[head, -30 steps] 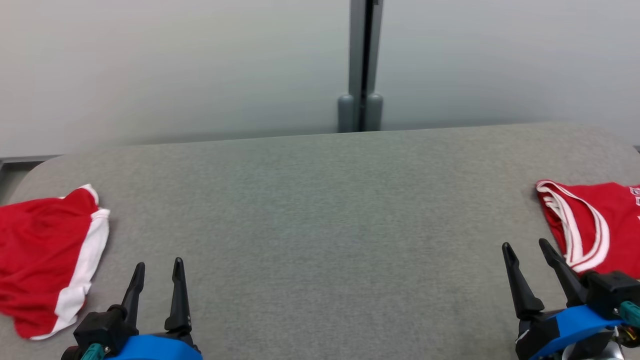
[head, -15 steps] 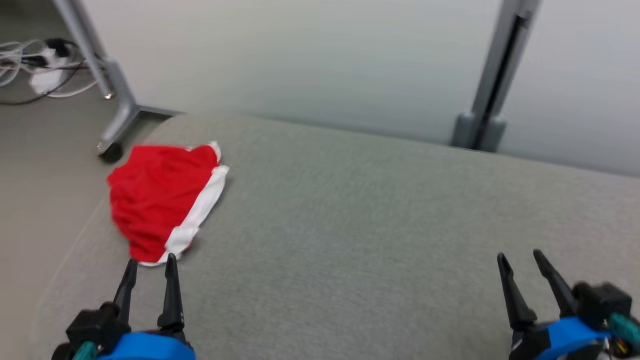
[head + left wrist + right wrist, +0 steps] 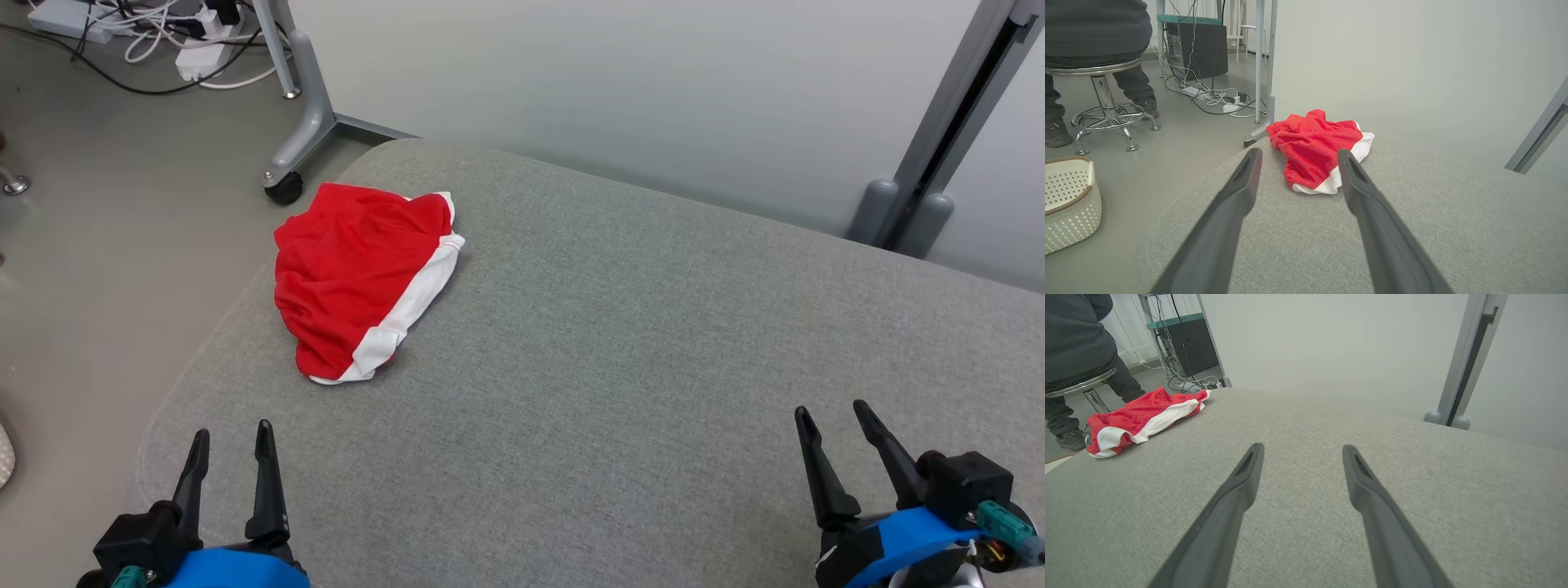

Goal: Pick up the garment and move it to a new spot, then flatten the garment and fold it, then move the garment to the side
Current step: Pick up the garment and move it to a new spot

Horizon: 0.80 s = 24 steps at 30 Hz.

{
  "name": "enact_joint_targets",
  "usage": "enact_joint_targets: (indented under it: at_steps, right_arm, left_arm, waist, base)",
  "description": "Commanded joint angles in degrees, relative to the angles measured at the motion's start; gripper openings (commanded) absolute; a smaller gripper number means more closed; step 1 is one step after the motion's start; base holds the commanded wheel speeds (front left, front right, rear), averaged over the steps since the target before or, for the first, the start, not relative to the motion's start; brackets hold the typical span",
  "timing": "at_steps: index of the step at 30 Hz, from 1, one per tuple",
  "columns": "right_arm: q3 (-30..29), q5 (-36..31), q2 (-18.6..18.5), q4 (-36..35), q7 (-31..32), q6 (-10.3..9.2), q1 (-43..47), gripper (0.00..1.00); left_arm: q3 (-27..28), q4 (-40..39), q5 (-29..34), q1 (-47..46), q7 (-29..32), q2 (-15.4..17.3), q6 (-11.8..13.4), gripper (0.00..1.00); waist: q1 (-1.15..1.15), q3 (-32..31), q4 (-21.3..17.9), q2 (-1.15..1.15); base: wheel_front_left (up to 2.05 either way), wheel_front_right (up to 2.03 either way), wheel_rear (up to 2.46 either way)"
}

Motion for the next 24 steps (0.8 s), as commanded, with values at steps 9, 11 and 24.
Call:
enact_joint_targets:
  at_steps: [9, 11, 24]
  right_arm:
    - [0.6, 0.4, -1.3, -0.7, 0.5, 0.01, -2.0, 1.0]
    - [0.8, 0.3, -1.7, -1.4, 0.6, 0.01, -2.6, 1.0]
    - [3.9, -1.2, -4.6, -10.2, 3.4, 0.01, -10.3, 1.0]
  left_arm:
    - [3.1, -1.5, -1.5, -2.4, -0.2, -1.2, -1.1, 1.0]
    - [3.9, -2.1, -1.8, -4.9, 0.4, -0.2, -1.1, 1.0]
    - [13.9, 6.5, -8.4, -25.3, 17.5, 10.7, 3.7, 1.0]
  waist:
    - [0.0, 2.8, -2.0, 0.0]
    - [0.0, 4.2, -2.8, 0.0]
    - [0.0, 21.1, -14.2, 0.0]
  base:
    - [0.0, 0.0, 0.0]
    - [0.0, 0.0, 0.0]
    - [0.0, 0.0, 0.0]
